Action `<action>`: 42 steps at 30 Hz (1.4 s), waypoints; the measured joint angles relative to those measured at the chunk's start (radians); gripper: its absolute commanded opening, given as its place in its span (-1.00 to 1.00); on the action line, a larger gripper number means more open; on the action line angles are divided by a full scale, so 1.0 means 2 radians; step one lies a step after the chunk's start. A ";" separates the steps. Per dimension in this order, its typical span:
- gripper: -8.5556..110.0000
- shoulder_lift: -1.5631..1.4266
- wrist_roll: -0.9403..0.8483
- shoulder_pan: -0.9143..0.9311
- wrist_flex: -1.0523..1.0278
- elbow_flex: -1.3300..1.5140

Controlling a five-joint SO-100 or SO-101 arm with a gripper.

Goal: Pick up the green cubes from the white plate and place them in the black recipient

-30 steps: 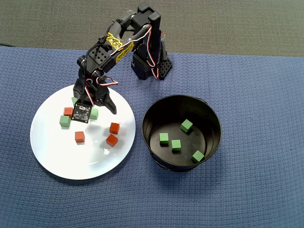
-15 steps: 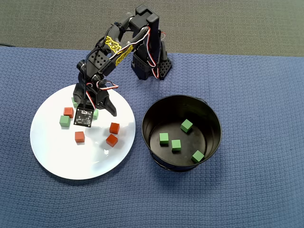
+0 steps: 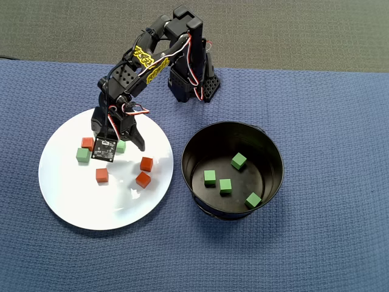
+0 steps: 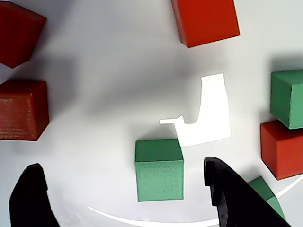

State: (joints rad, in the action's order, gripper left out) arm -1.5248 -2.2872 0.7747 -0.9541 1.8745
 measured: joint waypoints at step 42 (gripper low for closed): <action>-0.85 -0.018 0.107 -0.041 -0.060 -0.028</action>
State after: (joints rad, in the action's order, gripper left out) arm -1.5601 -2.0724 0.6934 -1.0738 1.8193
